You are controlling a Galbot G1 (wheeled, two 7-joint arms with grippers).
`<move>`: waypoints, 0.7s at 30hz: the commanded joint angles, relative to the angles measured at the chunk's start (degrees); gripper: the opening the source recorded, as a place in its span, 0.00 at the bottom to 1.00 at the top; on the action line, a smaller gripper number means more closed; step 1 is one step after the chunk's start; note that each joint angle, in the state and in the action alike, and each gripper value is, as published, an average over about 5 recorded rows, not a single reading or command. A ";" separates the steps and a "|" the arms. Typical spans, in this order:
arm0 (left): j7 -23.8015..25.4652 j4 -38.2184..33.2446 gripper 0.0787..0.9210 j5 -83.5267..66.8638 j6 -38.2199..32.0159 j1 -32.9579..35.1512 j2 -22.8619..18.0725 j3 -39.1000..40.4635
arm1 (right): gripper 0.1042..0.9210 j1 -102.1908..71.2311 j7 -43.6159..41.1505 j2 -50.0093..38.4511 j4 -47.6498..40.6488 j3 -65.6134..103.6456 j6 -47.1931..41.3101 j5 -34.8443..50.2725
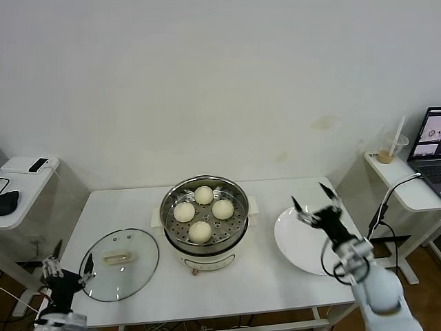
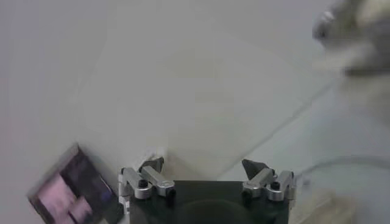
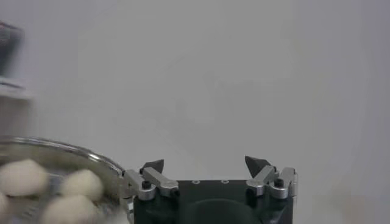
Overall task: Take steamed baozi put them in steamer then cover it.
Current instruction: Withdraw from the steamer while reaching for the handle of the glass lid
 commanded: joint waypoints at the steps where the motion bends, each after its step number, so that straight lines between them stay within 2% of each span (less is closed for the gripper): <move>1: 0.52 5.91 0.88 36.48 -5.15 2.35 1.66 3.05 | 0.88 -13.96 0.51 9.67 1.66 14.27 5.02 -3.50; 10: 1.15 10.58 0.88 37.81 -4.82 -4.76 1.98 7.23 | 0.88 -16.43 0.45 10.13 3.30 14.87 4.50 -3.72; 21: 2.05 19.09 0.88 35.82 -4.87 -13.76 4.17 8.65 | 0.88 -18.24 0.59 12.42 4.94 14.14 4.41 -5.18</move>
